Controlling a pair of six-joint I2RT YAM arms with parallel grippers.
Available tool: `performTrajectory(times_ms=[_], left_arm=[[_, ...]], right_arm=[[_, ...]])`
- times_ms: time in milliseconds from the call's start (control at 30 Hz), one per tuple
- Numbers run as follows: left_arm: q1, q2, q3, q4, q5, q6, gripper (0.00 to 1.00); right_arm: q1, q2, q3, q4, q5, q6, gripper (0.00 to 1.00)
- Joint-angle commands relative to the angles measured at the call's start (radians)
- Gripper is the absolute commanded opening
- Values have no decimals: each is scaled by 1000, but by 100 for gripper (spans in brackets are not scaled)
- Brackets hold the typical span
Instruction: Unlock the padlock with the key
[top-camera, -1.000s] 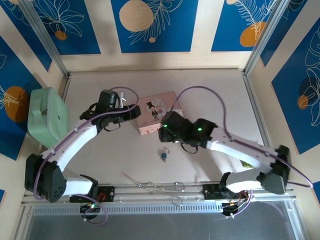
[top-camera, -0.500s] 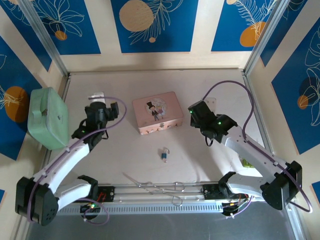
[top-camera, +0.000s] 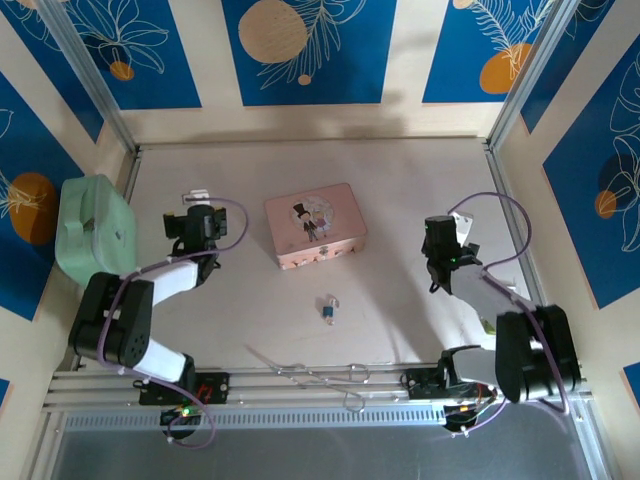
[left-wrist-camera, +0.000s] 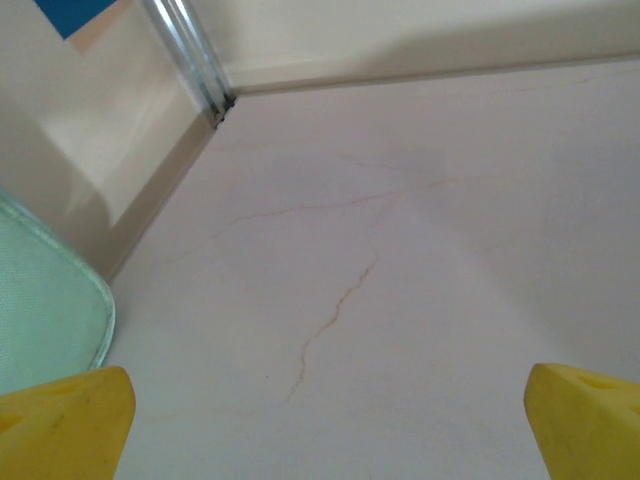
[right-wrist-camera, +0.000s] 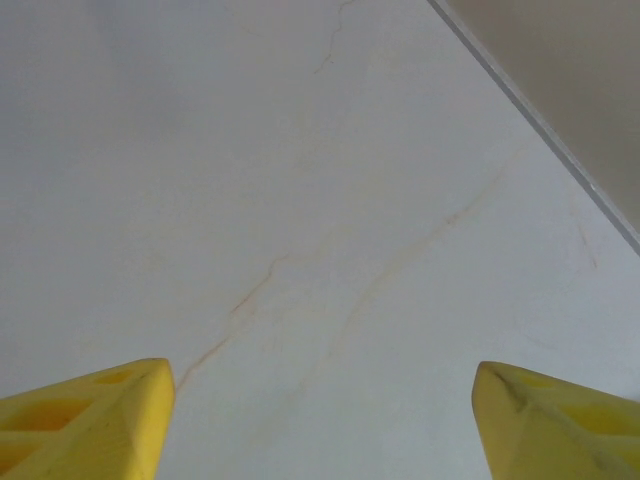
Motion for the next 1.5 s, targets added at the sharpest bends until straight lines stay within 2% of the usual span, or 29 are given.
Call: performTrajectory(times_ms=[0, 100, 133, 167, 233, 267, 333, 400, 467, 500, 567, 600, 633, 700, 733, 933, 1100, 1467], left_arm=[[26, 24, 50, 60, 92, 78, 100], [31, -1, 120, -184, 131, 95, 100], [39, -13, 92, -163, 174, 82, 100], [50, -19, 65, -118, 223, 79, 100], [96, -12, 84, -195, 349, 46, 100], [117, 5, 88, -205, 386, 27, 100], [131, 35, 23, -101, 404, 14, 100], [127, 34, -110, 146, 404, 23, 100], [111, 29, -156, 219, 407, 41, 100], [110, 29, -166, 237, 429, 44, 100], [113, 40, -202, 307, 455, 46, 100], [112, 70, -243, 411, 441, 50, 100], [111, 89, -265, 490, 408, 46, 100], [113, 63, -255, 417, 371, 18, 100], [113, 76, -263, 461, 371, 24, 100], [110, 72, -266, 462, 363, 29, 100], [107, 71, -249, 424, 439, 58, 100], [108, 71, -243, 413, 454, 60, 100]], right_arm=[[-9, 82, 10, 242, -38, -89, 79], [-29, 132, 5, 405, -158, -134, 80], [-48, 151, 4, 459, -214, -139, 87], [-61, 165, 6, 491, -273, -162, 100], [-108, 224, 17, 542, -407, -176, 99], [-113, 220, 41, 471, -437, -175, 99], [-134, 211, 25, 500, -518, -184, 99], [-141, 193, -55, 626, -600, -212, 99], [-161, 214, -130, 785, -695, -224, 99], [-158, 241, -164, 882, -698, -226, 99], [-155, 216, -138, 786, -688, -230, 99], [-151, 232, -152, 842, -682, -234, 99], [-150, 226, -146, 813, -677, -235, 99], [-145, 228, -145, 822, -673, -240, 99], [-139, 223, -139, 797, -663, -245, 99], [-139, 224, -141, 807, -662, -246, 99], [-139, 224, -141, 807, -662, -246, 99], [-140, 224, -139, 804, -667, -245, 99]])
